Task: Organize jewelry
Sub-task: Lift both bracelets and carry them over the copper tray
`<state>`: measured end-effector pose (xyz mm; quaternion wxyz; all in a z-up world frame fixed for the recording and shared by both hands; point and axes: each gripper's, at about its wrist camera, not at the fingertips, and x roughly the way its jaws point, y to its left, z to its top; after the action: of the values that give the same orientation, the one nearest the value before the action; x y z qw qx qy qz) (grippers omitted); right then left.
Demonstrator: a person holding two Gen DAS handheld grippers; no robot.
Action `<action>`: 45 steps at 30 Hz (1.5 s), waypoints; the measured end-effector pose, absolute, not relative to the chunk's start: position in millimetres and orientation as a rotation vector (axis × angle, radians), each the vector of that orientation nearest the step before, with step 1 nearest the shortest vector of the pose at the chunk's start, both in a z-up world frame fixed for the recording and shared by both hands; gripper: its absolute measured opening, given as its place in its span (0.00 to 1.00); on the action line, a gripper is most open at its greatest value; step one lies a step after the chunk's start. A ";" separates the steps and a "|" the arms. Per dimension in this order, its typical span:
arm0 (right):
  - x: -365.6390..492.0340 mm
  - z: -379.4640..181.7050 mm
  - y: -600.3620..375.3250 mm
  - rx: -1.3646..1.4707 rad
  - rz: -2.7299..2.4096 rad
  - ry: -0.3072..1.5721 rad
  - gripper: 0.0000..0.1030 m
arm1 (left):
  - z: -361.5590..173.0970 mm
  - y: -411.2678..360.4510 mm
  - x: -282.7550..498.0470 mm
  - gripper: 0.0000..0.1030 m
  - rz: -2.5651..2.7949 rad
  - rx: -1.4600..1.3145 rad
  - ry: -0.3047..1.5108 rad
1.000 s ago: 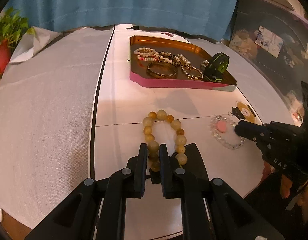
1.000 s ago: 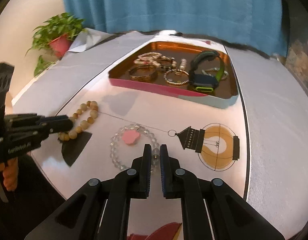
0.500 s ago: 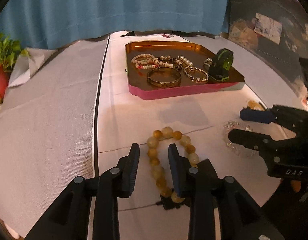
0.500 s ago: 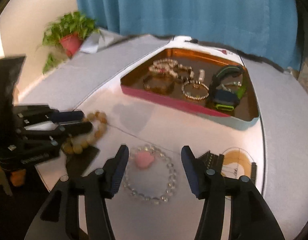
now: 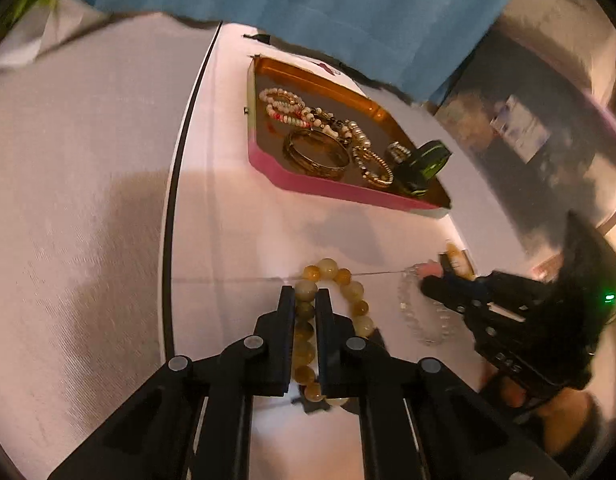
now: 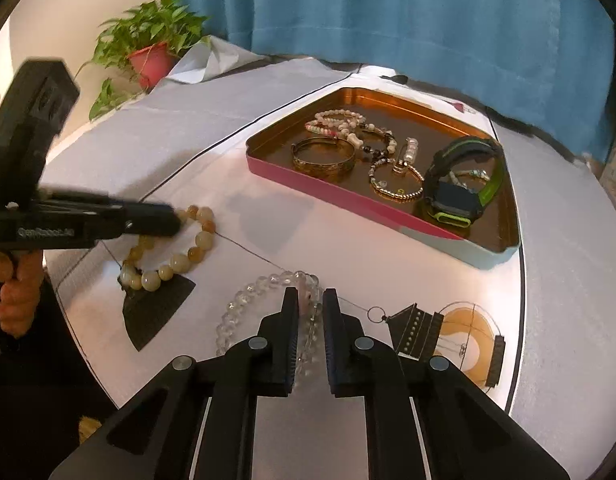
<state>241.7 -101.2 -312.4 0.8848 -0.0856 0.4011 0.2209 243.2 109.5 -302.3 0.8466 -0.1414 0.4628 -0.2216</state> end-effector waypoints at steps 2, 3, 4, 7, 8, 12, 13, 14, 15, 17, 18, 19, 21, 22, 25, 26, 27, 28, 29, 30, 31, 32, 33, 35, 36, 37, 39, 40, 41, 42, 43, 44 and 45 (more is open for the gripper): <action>242.2 -311.5 -103.2 -0.149 0.452 0.841 0.07 | -300.3 104.3 236.4 0.06 -0.458 -0.271 0.969; 242.2 -311.1 -103.9 -0.140 0.450 0.843 0.07 | -298.7 100.4 232.7 0.06 -0.449 -0.248 0.960; 240.7 -310.1 -105.5 -0.140 0.438 0.836 0.07 | -296.5 96.3 229.6 0.06 -0.449 -0.229 0.953; 235.2 -305.4 -104.0 -0.143 0.436 0.816 0.07 | -291.4 89.0 222.6 0.07 -0.462 -0.206 0.938; 233.4 -304.1 -103.7 -0.144 0.439 0.813 0.07 | -291.2 88.5 221.4 0.07 -0.472 -0.215 0.938; 223.0 -297.7 -98.6 -0.178 0.416 0.785 0.07 | -285.1 89.7 219.0 0.07 -0.458 -0.244 0.928; 220.4 -296.0 -96.9 -0.182 0.414 0.782 0.07 | -281.4 90.0 217.5 0.07 -0.457 -0.254 0.921; 217.7 -292.0 -96.3 -0.169 0.425 0.781 0.07 | -278.1 90.0 215.7 0.07 -0.455 -0.259 0.912; 215.1 -287.0 -96.3 -0.152 0.431 0.775 0.07 | -273.1 88.6 212.8 0.07 -0.448 -0.260 0.899; 208.8 -280.9 -96.0 -0.162 0.423 0.760 0.07 | -267.4 86.1 209.0 0.07 -0.435 -0.252 0.888; 204.7 -277.4 -96.0 -0.168 0.414 0.752 0.07 | -263.0 84.0 205.5 0.07 -0.418 -0.243 0.879; 201.0 -274.7 -97.0 -0.163 0.413 0.750 0.07 | -259.4 82.4 203.1 0.07 -0.409 -0.240 0.875; 194.8 -268.8 -100.3 -0.148 0.404 0.740 0.07 | -253.2 80.3 199.7 0.07 -0.396 -0.250 0.866; 192.4 -266.1 -101.4 -0.146 0.403 0.739 0.07 | -248.9 79.9 197.5 0.07 -0.387 -0.262 0.862; 180.0 -250.1 -103.4 -0.146 0.393 0.711 0.07 | -232.9 77.2 189.9 0.07 -0.379 -0.278 0.844; 176.7 -244.7 -104.1 -0.143 0.389 0.700 0.07 | -226.9 75.6 186.8 0.07 -0.379 -0.271 0.835; 173.8 -239.7 -104.4 -0.140 0.386 0.690 0.07 | -219.9 74.4 183.2 0.07 -0.376 -0.261 0.823; 168.9 -231.7 -104.4 -0.139 0.390 0.679 0.07 | -214.2 73.5 179.8 0.07 -0.372 -0.255 0.812; 165.3 -227.2 -103.5 -0.146 0.387 0.667 0.07 | -208.1 72.2 176.3 0.07 -0.368 -0.250 0.801; 161.4 -222.7 -102.4 -0.159 0.379 0.652 0.07 | -202.6 71.2 173.2 0.07 -0.367 -0.246 0.789; 157.3 -218.5 -100.7 -0.181 0.372 0.638 0.07 | -197.2 69.5 170.1 0.07 -0.363 -0.233 0.773; 155.9 -218.3 -100.2 -0.192 0.370 0.636 0.07 | -194.7 68.4 168.4 0.07 -0.357 -0.220 0.766; 156.5 -219.9 -100.4 -0.199 0.363 0.639 0.07 | -193.1 67.8 167.0 0.07 -0.348 -0.214 0.768; 155.6 -224.4 -107.5 -0.178 0.363 0.650 0.07 | -189.5 71.4 163.4 0.07 -0.356 -0.241 0.766; 155.4 -225.3 -112.4 -0.148 0.371 0.658 0.07 | -188.1 71.8 161.5 0.07 -0.359 -0.247 0.761; 154.7 -225.1 -115.7 -0.134 0.370 0.661 0.07 | -186.0 72.7 159.7 0.07 -0.353 -0.245 0.758; 151.4 -220.6 -121.9 -0.118 0.360 0.656 0.07 | -182.9 72.1 157.9 0.07 -0.338 -0.241 0.762; 151.0 -217.6 -124.1 -0.097 0.369 0.659 0.07 | -181.2 70.5 157.7 0.07 -0.333 -0.238 0.770; 150.2 -215.0 -125.3 -0.082 0.377 0.661 0.07 | -178.5 68.2 158.4 0.07 -0.323 -0.237 0.780; 148.9 -209.2 -126.5 -0.068 0.383 0.659 0.07 | -174.1 65.7 157.3 0.07 -0.318 -0.237 0.779; 147.0 -202.3 -126.7 -0.072 0.381 0.652 0.07 | -168.7 63.2 156.3 0.07 -0.314 -0.231 0.774; 145.7 -196.4 -126.1 -0.073 0.375 0.645 0.07 | -162.9 59.4 154.9 0.07 -0.306 -0.214 0.768; 144.6 -190.9 -126.4 -0.067 0.372 0.638 0.07 | -156.4 55.7 152.9 0.07 -0.299 -0.191 0.760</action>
<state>144.6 -126.4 -190.9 0.9320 -0.0327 0.3116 0.1820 152.9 55.7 -156.4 0.9134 -0.0929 0.3688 -0.1449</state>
